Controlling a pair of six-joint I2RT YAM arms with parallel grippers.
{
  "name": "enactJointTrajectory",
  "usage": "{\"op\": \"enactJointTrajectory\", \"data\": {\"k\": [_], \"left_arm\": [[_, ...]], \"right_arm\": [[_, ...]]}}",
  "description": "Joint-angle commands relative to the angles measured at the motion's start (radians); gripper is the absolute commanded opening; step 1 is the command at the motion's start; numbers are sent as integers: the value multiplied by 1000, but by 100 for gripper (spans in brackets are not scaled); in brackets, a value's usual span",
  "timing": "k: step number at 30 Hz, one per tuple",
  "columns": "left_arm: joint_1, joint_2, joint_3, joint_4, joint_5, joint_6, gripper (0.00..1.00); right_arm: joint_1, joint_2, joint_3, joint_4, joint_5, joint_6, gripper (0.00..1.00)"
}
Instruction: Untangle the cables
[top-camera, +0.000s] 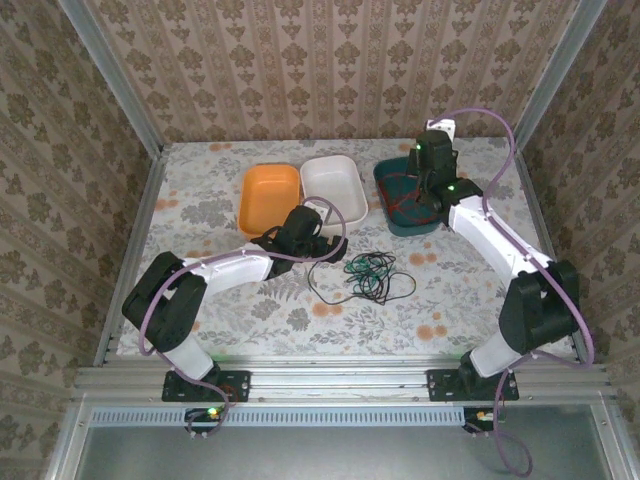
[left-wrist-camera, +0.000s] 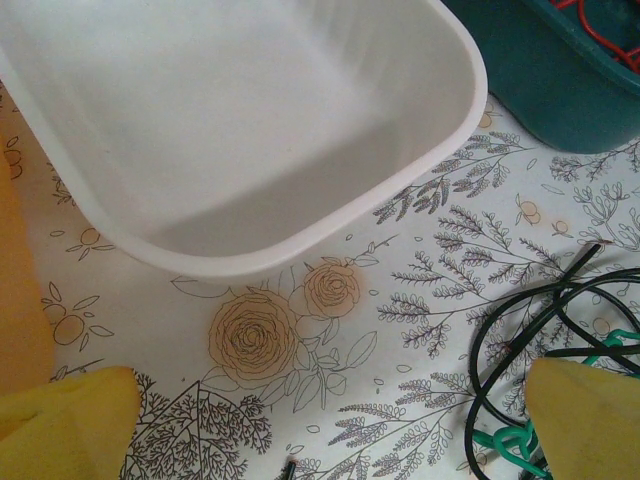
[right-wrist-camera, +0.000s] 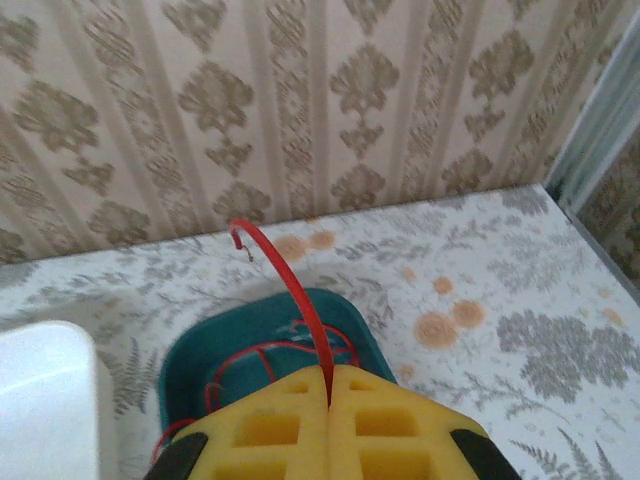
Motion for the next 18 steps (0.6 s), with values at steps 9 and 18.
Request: {"op": "enactJointTrajectory", "data": {"k": [9,18], "left_arm": [[-20,14,32,-7,0,14,100],[-21,8,28,-17,12,23,100]], "right_arm": [[-50,262,71,-203,-176,161,0],[-73,338,65,-171,-311,213,4]]}}
